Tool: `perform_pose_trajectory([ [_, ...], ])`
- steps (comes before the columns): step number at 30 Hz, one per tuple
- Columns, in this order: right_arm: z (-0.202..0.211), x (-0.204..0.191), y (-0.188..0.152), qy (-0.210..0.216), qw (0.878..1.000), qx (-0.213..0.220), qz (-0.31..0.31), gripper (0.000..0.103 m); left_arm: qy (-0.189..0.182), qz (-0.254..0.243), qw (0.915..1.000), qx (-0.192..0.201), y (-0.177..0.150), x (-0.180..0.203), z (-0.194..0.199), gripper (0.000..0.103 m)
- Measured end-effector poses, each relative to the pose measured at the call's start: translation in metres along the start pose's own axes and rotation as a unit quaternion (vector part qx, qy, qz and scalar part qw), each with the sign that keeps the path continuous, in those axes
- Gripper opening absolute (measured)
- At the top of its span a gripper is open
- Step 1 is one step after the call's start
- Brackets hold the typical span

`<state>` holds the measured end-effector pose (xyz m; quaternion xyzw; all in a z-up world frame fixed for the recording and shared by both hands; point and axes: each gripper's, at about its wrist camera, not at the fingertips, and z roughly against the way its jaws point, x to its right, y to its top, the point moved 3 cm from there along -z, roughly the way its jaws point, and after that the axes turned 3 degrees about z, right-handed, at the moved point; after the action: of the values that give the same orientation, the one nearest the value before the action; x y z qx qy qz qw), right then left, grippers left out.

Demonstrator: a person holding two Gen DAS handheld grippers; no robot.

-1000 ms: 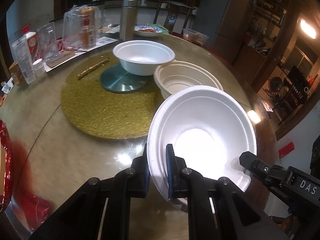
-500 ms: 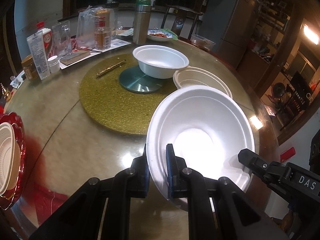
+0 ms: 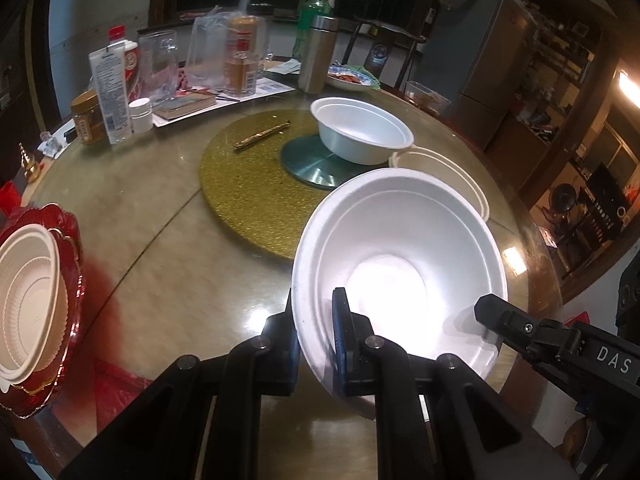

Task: Organize plates and bowls
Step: 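Carry both white foam bowls toward the red plate stack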

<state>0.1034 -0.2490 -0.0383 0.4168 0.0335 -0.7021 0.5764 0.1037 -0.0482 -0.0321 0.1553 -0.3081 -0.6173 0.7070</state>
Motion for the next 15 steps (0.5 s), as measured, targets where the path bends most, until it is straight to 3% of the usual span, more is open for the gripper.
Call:
perform_pose_trajectory([
  [15, -0.026, -0.043, -0.013, 0.022, 0.999, -0.025, 0.040, 0.007, 0.015, 0.034, 0.9990, 0.024, 0.000, -0.048, 0.024, 0.013],
])
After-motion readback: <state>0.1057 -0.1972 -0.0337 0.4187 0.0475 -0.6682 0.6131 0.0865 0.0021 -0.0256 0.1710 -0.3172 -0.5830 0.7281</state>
